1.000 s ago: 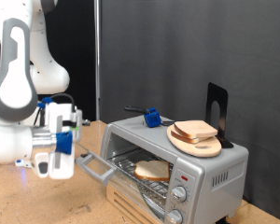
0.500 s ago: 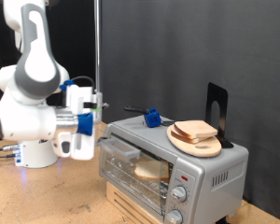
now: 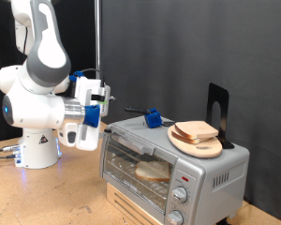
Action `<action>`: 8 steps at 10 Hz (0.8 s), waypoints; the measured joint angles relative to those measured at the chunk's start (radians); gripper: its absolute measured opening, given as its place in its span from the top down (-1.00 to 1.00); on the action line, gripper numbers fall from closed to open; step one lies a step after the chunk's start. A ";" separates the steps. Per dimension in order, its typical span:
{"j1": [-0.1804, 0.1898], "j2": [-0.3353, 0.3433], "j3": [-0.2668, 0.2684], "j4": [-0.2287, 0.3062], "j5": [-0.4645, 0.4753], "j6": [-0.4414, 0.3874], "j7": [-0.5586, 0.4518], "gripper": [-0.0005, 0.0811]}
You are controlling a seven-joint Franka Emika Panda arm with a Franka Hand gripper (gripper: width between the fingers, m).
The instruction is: Make a piece of toast with the oven
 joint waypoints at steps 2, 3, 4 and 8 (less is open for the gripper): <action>-0.033 -0.029 -0.033 -0.006 -0.002 0.000 0.010 -0.99; -0.052 -0.041 -0.052 -0.003 -0.001 0.004 0.016 -0.99; -0.069 -0.047 -0.070 0.005 -0.001 0.013 0.025 -0.99; -0.080 -0.007 -0.071 0.042 -0.024 0.014 0.062 -0.99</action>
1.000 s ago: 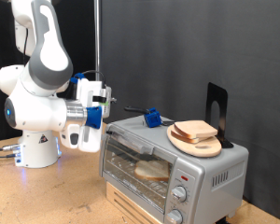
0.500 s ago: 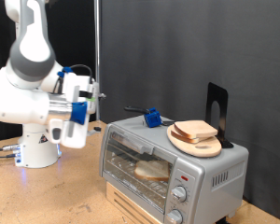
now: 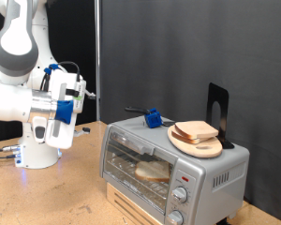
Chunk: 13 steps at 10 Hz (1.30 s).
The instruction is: Make a piece of toast with the oven
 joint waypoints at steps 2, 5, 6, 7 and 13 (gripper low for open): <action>0.003 0.084 0.018 0.067 0.026 0.060 0.038 -0.99; 0.006 0.174 0.044 0.148 0.178 0.170 0.013 -0.99; 0.007 0.205 0.050 0.173 0.209 0.187 -0.004 -0.99; 0.005 0.205 0.050 0.173 0.184 0.173 0.001 -0.99; 0.003 0.379 0.057 0.389 0.077 0.106 0.064 -0.99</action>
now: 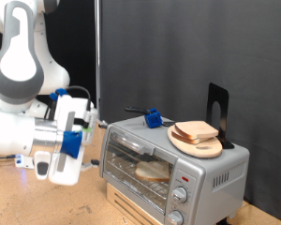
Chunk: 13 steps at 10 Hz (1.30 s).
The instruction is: Make a piece of toast with the oven
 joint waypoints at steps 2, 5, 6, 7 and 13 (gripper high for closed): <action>0.010 0.047 0.011 0.045 0.084 0.094 0.008 -0.99; 0.007 0.062 0.008 0.066 -0.008 0.001 0.008 -0.99; 0.015 0.091 0.015 0.096 -0.016 0.017 0.008 -0.99; 0.031 0.124 0.021 0.127 -0.017 0.054 0.018 -0.99; 0.090 0.275 0.046 0.285 0.063 0.227 0.035 -0.99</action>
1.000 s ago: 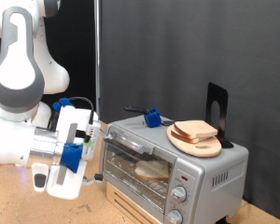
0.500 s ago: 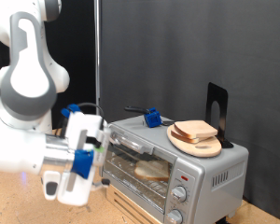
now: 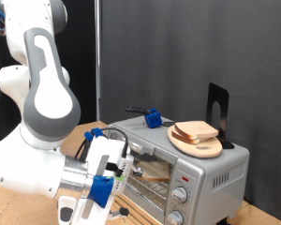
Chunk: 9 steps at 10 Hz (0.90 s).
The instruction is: Make a piece of toast with the oven
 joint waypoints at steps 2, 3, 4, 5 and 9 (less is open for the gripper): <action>-0.019 0.015 -0.002 0.028 -0.095 -0.182 0.028 -0.99; -0.021 0.037 0.002 0.056 -0.093 -0.199 0.000 -0.99; -0.017 0.066 0.011 0.085 -0.080 -0.179 -0.022 -0.99; -0.006 0.100 0.016 0.118 -0.073 -0.147 -0.031 -0.99; 0.028 0.241 0.020 0.256 -0.074 -0.093 -0.052 -0.99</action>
